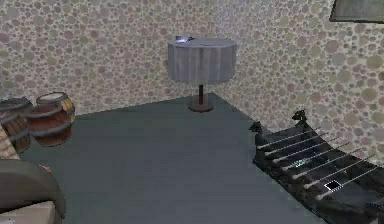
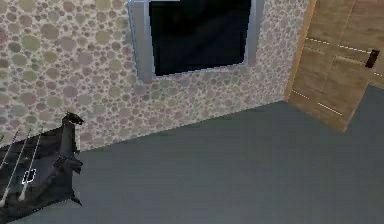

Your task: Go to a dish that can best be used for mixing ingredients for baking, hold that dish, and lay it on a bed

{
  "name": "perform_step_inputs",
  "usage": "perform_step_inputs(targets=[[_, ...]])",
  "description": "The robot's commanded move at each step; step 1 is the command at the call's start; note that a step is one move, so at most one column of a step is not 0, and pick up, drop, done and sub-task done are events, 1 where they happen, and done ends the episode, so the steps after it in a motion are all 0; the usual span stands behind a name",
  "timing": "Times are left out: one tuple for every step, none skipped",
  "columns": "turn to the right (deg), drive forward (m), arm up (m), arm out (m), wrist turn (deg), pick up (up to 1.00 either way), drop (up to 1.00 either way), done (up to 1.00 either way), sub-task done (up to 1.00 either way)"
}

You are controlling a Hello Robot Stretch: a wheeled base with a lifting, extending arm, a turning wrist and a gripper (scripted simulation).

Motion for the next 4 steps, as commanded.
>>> perform_step_inputs(targets=[[9.0, 0.0, 0.0, 0.0, 0.0, 0.0, 0.0, 0.0, 0.0], [0.0, 0.3, 0.0, 0.0, 0.0, 0.0, 0.0, 0.0, 0.0], [-18.0, 0.0, 0.0, 0.0, 0.0, 0.0, 0.0, 0.0, 0.0], [0.0, 1.0, 0.0, 0.0, 0.0, 0.0, 0.0, 0.0, 0.0]])
